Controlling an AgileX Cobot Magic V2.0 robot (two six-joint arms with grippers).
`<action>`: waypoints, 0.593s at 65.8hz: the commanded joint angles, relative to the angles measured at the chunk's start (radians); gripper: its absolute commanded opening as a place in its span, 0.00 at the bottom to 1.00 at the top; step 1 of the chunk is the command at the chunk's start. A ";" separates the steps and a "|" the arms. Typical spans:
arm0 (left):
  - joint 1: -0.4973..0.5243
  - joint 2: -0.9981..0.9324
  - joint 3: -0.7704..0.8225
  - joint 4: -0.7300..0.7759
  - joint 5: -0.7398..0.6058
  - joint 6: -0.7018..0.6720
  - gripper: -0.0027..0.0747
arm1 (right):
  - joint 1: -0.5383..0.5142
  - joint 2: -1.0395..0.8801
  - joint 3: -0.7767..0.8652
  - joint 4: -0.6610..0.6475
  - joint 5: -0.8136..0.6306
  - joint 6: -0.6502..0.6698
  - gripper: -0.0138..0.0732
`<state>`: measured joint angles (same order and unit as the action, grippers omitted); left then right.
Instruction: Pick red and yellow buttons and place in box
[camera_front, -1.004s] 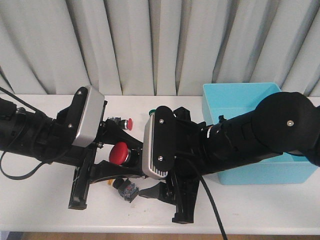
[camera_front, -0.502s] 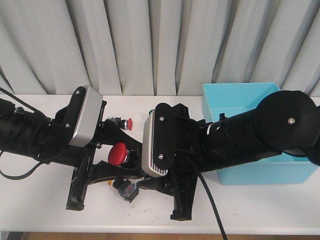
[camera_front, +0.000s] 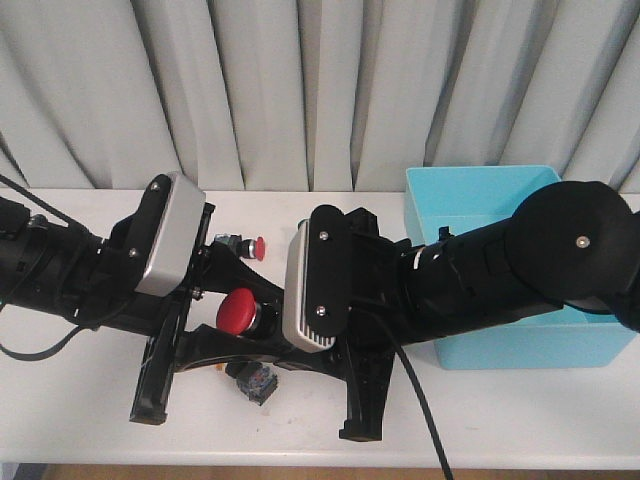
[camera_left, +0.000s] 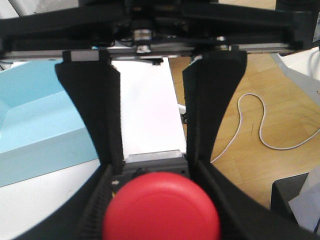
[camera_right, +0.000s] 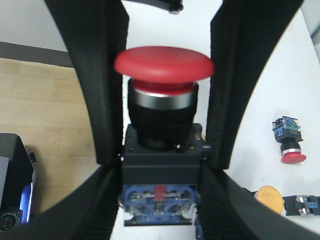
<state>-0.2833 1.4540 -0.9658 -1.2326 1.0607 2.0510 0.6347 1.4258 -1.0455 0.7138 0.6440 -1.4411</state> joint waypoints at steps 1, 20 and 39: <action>-0.005 -0.029 -0.023 -0.105 0.023 -0.014 0.52 | -0.003 -0.029 -0.034 0.054 -0.034 0.004 0.37; -0.005 -0.029 -0.023 -0.111 -0.034 -0.115 0.79 | -0.003 -0.029 -0.034 0.051 -0.032 0.011 0.38; -0.005 -0.029 -0.023 -0.096 -0.084 -0.116 0.79 | -0.005 -0.066 -0.034 -0.103 -0.083 0.149 0.38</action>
<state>-0.2833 1.4540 -0.9658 -1.2654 0.9786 1.9459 0.6347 1.4164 -1.0455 0.6626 0.6299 -1.3841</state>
